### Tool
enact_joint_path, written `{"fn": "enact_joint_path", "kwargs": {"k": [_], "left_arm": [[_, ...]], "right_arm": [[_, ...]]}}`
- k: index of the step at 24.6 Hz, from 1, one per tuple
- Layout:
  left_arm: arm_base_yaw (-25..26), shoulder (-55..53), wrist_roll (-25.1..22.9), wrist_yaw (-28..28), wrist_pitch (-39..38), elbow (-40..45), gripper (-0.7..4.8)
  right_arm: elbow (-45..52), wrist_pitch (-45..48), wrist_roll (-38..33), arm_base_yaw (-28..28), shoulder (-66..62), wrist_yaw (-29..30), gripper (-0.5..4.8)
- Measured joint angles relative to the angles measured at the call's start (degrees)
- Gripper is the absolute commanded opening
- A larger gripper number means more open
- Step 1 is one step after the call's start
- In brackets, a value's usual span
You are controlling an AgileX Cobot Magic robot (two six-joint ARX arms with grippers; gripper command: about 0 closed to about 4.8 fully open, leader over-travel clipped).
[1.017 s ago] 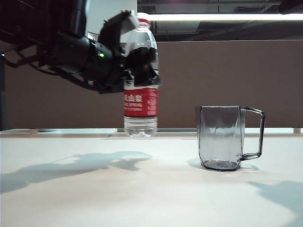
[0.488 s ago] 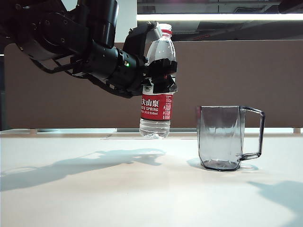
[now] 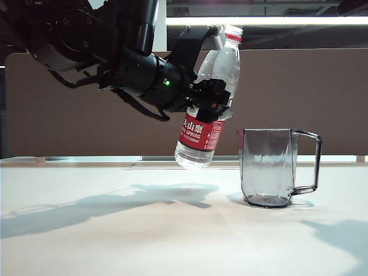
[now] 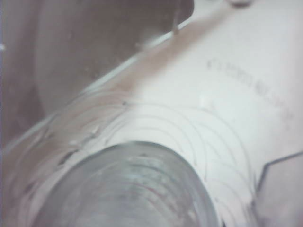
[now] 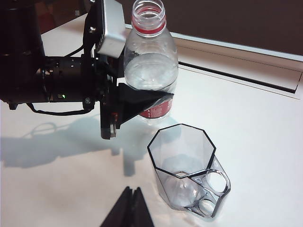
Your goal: Pick up the mineral water bottle with the left hand on the table and pour water into the mug until it's half full.
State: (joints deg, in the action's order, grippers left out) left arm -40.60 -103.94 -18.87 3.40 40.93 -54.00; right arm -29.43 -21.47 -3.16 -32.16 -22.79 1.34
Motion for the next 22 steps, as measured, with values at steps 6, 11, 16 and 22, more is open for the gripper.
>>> {"fn": "enact_joint_path", "kwargs": {"k": [6, 11, 16, 22], "left_arm": [[-0.1, -3.4, -1.9, 0.1, -1.0, -4.4, 2.73], [0.0, -4.0, -8.2, 0.1, -3.0, -5.9, 2.73], [0.0, -4.0, -13.9, 0.1, -3.5, -5.9, 2.73], [0.0, -4.0, -20.6, 0.1, -3.5, -5.9, 2.73]], "right_arm": [[0.0, 0.0, 0.0, 0.0, 0.0, 0.0, -0.08], [0.0, 0.0, 0.0, 0.0, 0.0, 0.0, -0.08], [0.0, 0.0, 0.0, 0.0, 0.0, 0.0, -0.09], [0.0, -0.6, 0.0, 0.0, 0.0, 0.0, -0.08]]}}
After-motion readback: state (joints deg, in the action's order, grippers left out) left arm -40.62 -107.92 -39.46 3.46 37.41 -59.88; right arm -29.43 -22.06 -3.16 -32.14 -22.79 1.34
